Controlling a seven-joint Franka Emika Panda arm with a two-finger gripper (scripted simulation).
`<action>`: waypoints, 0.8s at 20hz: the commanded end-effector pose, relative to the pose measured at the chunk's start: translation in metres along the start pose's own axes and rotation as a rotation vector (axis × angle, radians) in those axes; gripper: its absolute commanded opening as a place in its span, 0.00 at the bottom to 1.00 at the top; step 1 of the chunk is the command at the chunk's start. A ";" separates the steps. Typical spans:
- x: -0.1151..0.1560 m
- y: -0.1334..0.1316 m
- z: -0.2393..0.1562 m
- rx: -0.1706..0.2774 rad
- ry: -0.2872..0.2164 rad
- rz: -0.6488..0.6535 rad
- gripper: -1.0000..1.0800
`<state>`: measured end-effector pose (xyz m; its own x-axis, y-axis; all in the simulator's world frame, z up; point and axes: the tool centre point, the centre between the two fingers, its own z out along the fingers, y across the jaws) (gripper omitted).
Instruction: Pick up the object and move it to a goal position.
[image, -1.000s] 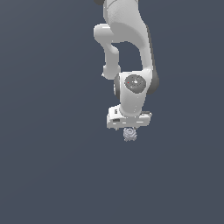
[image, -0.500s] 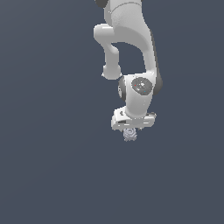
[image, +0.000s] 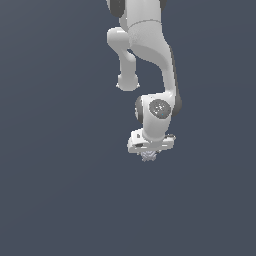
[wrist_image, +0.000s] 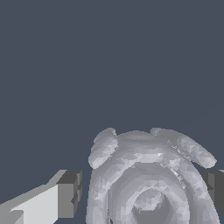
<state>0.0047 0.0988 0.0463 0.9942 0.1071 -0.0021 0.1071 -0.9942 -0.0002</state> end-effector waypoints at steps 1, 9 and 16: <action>0.001 0.000 0.006 0.000 0.002 0.000 0.96; 0.002 0.000 0.006 0.000 0.002 0.000 0.00; 0.002 0.000 0.005 0.000 0.003 0.000 0.00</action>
<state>0.0062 0.0993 0.0410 0.9942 0.1072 0.0004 0.1072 -0.9942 0.0000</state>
